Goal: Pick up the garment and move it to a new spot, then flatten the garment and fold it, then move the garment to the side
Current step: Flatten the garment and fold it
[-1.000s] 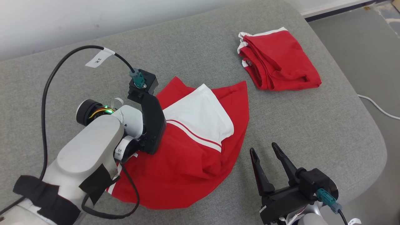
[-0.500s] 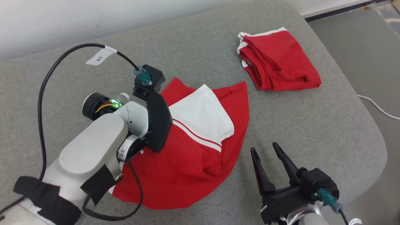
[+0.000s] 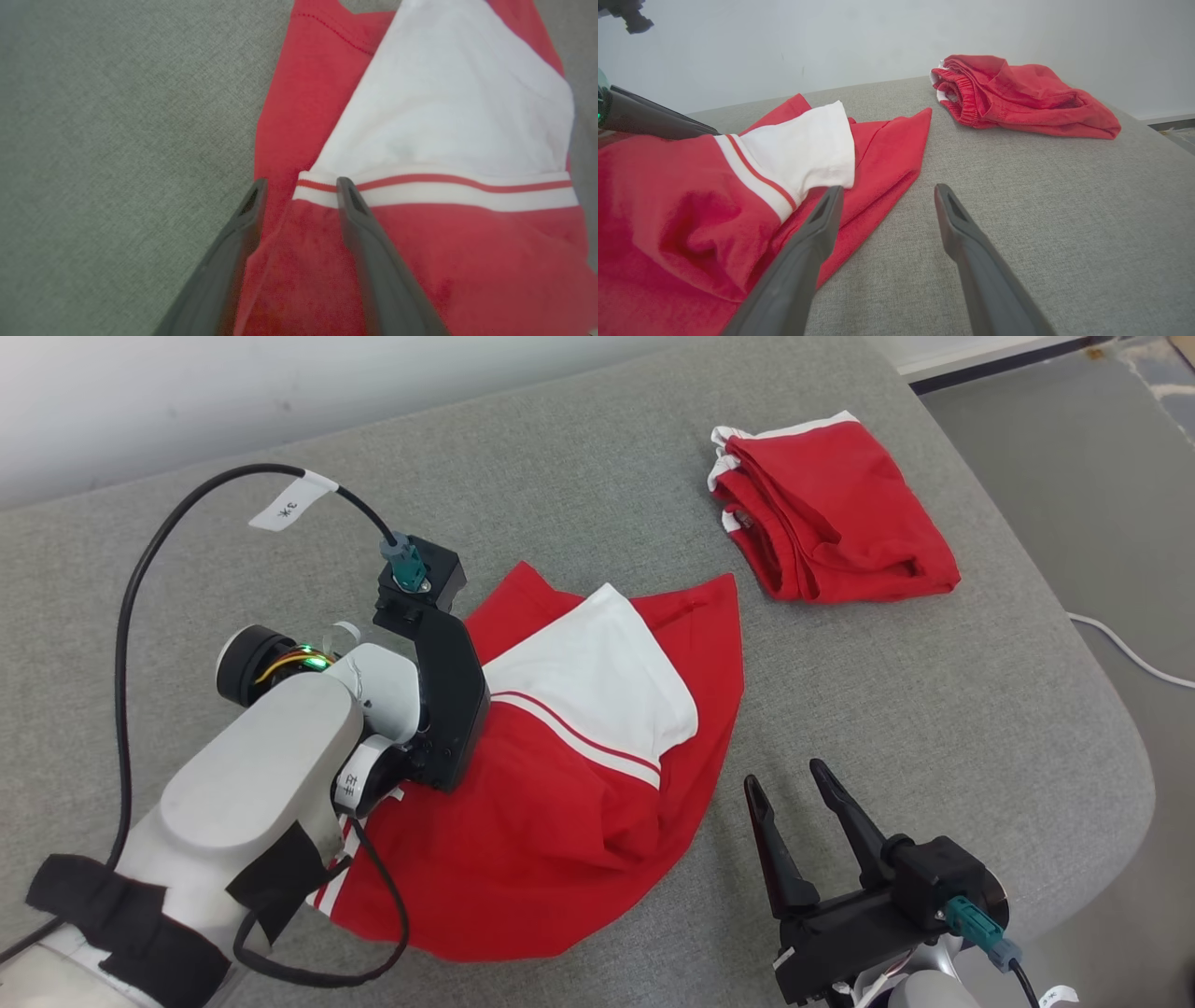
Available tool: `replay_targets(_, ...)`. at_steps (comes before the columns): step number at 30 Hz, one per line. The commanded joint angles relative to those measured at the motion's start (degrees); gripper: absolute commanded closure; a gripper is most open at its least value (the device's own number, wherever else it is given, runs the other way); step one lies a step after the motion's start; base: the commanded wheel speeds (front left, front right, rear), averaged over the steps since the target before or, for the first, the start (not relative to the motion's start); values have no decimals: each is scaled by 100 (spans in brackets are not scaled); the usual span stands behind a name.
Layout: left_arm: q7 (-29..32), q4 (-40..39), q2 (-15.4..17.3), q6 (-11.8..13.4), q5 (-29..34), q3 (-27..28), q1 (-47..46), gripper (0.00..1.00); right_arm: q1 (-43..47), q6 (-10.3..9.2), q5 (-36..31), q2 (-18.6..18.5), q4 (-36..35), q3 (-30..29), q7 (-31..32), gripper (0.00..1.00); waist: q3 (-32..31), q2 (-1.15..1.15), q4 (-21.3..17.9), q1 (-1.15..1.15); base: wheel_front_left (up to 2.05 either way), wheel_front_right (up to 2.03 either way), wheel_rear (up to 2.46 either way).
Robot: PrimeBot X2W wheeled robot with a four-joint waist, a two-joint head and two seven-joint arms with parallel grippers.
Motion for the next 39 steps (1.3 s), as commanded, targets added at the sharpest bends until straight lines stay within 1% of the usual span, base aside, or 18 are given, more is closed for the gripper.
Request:
replay_targets(1,24,3,-4,8,-56,-6,61,83,-54,-14,41,8,-17,-16,-22,0,20,0,-18,0,0,0,0)
replay_targets(3,38,-15,-5,7,-73,-13,64,94,-61,-14,46,9,-19,-17,-23,0,26,0,-29,0,0,0,0)
replay_targets(5,55,-46,-19,-3,-86,-43,89,99,-58,-14,43,8,-9,-29,-23,0,13,0,-33,0,0,0,0)
replay_targets(7,110,-45,-12,16,-104,-59,111,99,-53,-14,52,9,0,-26,-23,0,-5,0,-34,0,0,0,0)
replay_targets(9,220,-10,9,60,-134,-81,140,84,-58,-14,64,8,6,-13,-23,0,-22,0,-38,0,0,0,0)
replay_targets(10,269,-9,21,90,-138,-88,131,70,-61,-14,69,8,5,-8,-23,0,-25,0,-40,0,0,0,0)
replay_targets(11,287,-29,28,93,-128,-86,120,65,-65,-14,77,9,-1,-4,-23,0,-24,0,-42,0,0,0,0)
replay_targets(12,287,-29,28,93,-128,-86,120,65,-65,-14,77,9,-1,-4,-23,0,-24,0,-42,0,0,0,0)
replay_targets(13,312,-43,31,99,-144,-82,131,56,-68,-14,83,9,-7,-1,-23,0,-20,0,-44,0,0,0,0)
replay_targets(14,329,-52,34,115,-156,-85,153,51,-71,-14,89,8,-12,3,-23,0,-13,0,-45,0,0,0,0)
replay_targets(15,349,-62,34,124,-167,-78,173,50,-76,-14,93,8,-14,6,-23,0,-7,0,-48,0,0,0,0)
replay_targets(18,418,-89,20,151,-229,-79,227,51,-84,-14,98,8,-22,7,-23,0,13,0,-59,0,0,0,0)
replay_targets(22,441,-205,-12,134,-319,-52,243,62,-78,-14,89,8,-26,-20,-23,0,20,0,-62,0,0,0,0)
replay_targets(25,432,-292,-3,164,-349,-36,221,62,-67,-14,77,8,-15,-31,-23,0,6,0,-56,0,0,0,0)
replay_targets(27,471,-319,3,171,-381,-34,252,65,-67,-14,69,8,-13,-24,-23,0,-5,0,-54,0,0,0,0)
replay_targets(29,510,-343,10,185,-417,-50,295,65,-76,-14,67,8,-12,-4,-23,0,-12,0,-56,0,0,0,0)
replay_targets(34,530,-429,-66,166,-548,5,381,67,-93,-14,63,8,-3,13,-23,0,-12,0,-66,0,0,0,0)
replay_targets(39,560,-460,-60,171,-596,-18,443,77,-90,-14,45,9,11,16,-23,0,-25,0,-101,0,0,0,0)
